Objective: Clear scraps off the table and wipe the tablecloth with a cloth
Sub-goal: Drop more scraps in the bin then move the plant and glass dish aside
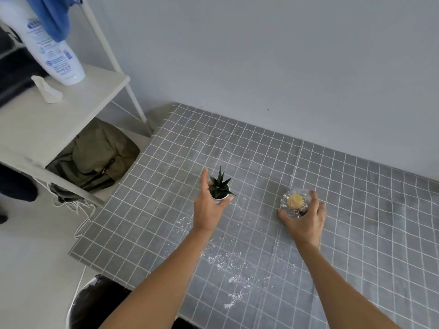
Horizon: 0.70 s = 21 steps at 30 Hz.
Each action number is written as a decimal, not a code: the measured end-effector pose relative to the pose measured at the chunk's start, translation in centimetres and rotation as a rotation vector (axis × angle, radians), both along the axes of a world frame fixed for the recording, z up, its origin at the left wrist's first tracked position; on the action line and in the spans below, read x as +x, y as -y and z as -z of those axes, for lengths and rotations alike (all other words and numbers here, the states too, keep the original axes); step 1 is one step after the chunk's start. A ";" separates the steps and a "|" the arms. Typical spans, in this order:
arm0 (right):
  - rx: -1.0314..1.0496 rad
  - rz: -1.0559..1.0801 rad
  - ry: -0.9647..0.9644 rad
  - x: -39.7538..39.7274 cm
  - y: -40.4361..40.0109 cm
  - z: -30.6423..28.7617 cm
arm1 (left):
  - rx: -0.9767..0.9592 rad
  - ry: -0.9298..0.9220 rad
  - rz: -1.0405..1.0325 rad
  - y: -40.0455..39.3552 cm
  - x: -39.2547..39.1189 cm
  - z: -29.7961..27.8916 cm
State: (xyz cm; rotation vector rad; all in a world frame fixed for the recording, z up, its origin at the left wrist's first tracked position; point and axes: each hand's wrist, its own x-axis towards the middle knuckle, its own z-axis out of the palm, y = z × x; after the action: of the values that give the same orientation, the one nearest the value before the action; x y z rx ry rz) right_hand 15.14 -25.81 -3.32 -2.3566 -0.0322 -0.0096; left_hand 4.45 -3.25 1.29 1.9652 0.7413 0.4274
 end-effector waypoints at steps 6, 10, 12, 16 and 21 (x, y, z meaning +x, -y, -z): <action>0.016 -0.046 -0.020 -1.5 -3.0 -0.7 | 0.050 0.013 -0.051 -2.8 -1.8 -2.0; 0.070 -0.110 -0.003 -3.0 -6.9 -2.1 | 0.060 0.023 -0.084 -5.0 -3.5 -2.9; 0.101 -0.152 0.021 -3.6 -9.1 -2.9 | 0.048 0.015 -0.100 -6.2 -4.4 -3.5; 0.156 -0.222 0.059 -4.4 -13.4 -4.3 | 0.071 -0.012 -0.109 -8.9 -5.7 -4.0; 0.190 -0.327 0.091 -4.5 -18.6 -5.0 | 0.080 -0.027 -0.143 -12.0 -6.6 -3.1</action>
State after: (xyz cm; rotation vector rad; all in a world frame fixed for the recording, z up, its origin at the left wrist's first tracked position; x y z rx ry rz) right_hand 10.60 -7.23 1.65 -2.1343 -0.4409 0.0378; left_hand -2.15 8.76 4.42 2.0029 0.8976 0.5247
